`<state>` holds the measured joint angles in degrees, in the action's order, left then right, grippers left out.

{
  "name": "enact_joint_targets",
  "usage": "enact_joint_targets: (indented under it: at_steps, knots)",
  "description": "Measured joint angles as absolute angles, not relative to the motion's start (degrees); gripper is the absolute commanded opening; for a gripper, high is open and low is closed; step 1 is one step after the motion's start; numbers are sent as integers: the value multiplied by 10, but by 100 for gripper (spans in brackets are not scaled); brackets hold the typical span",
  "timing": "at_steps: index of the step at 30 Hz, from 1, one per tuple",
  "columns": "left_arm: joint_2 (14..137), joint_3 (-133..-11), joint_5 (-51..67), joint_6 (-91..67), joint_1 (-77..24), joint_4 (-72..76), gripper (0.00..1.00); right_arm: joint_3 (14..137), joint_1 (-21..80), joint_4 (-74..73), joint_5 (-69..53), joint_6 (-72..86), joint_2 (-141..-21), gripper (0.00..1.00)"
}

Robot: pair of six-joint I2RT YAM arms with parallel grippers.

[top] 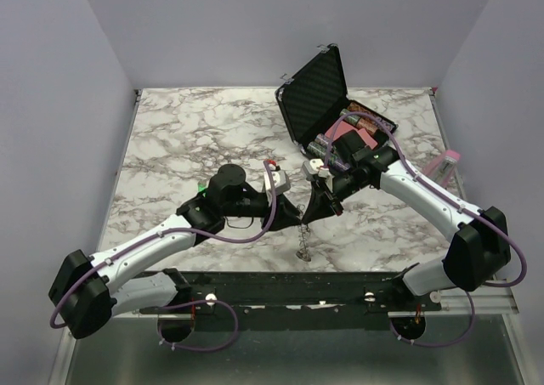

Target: Put the keys on the keyring

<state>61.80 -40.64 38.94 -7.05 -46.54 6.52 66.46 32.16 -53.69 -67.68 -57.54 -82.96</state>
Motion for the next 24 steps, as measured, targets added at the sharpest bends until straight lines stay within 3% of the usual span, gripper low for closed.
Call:
enact_joint_targets:
  at_steps: [4, 8, 11, 19, 24]
  knots:
    - [628, -408, 400, -70, -465, 58, 31, 665, 322, -537, -677, -575, -830, 1]
    - [643, -419, 409, -68, -465, 44, 20, 665, 322, -537, -677, -575, -830, 0]
    - [653, -430, 413, -66, -465, 36, 0, 665, 322, -537, -677, -575, -830, 0]
    - [658, -437, 418, -62, -463, 28, 0, 665, 322, -540, -676, -575, -830, 5]
    - [625, -404, 402, -74, -464, 58, 0, 665, 324, -536, -685, -574, -830, 16]
